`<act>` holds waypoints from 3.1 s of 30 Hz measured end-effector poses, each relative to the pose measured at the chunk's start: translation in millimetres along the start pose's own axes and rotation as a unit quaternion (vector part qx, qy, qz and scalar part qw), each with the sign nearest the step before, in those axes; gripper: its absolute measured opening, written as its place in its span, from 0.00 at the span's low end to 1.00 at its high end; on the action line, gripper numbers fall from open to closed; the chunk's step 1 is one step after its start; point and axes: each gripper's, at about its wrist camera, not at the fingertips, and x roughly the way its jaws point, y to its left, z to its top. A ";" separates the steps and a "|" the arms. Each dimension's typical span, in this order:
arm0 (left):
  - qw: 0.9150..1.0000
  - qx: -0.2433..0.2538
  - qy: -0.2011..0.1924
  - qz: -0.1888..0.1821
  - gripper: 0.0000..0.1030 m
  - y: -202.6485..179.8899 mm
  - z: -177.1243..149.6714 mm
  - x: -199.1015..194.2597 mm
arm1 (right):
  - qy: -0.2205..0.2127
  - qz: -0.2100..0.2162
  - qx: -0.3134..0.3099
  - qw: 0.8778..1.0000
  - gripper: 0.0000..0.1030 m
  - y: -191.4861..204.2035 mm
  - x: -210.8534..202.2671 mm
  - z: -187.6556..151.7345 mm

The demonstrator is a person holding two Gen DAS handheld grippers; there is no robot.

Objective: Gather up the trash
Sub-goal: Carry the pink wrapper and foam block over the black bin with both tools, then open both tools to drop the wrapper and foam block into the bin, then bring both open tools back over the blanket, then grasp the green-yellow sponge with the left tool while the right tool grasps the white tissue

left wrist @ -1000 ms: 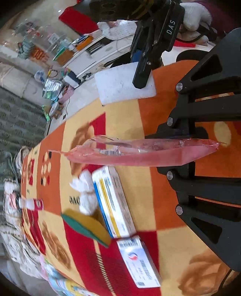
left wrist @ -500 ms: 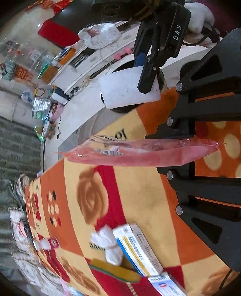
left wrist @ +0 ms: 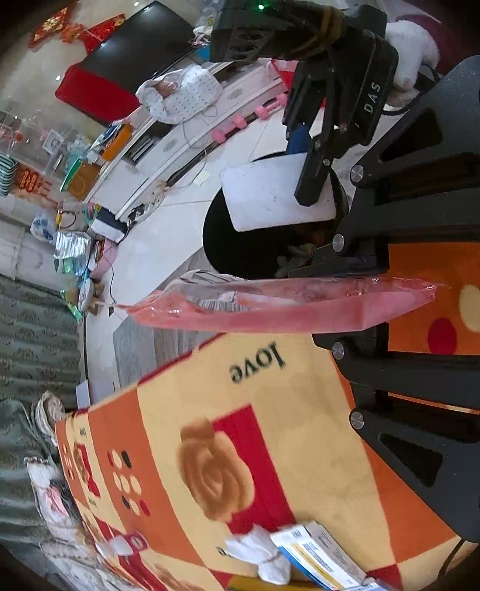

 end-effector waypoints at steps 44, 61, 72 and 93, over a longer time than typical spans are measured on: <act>0.995 -0.018 0.017 -0.092 0.56 -24.4 18.5 36.0 | 0.017 -0.049 0.064 0.997 0.58 -56.6 3.8 -9.3; 0.999 -0.037 -0.001 0.005 0.56 40.2 -16.2 -2.0 | 0.034 -0.024 0.012 0.999 0.62 6.6 20.9 -5.3; 0.994 -0.091 -0.010 0.061 0.56 117.6 -52.0 -40.5 | 0.067 0.010 -0.045 0.997 0.64 78.0 58.1 -4.6; 0.971 -0.184 -0.027 0.148 0.64 268.4 -24.7 -67.5 | 0.103 0.066 -0.127 0.984 0.69 195.1 131.4 32.1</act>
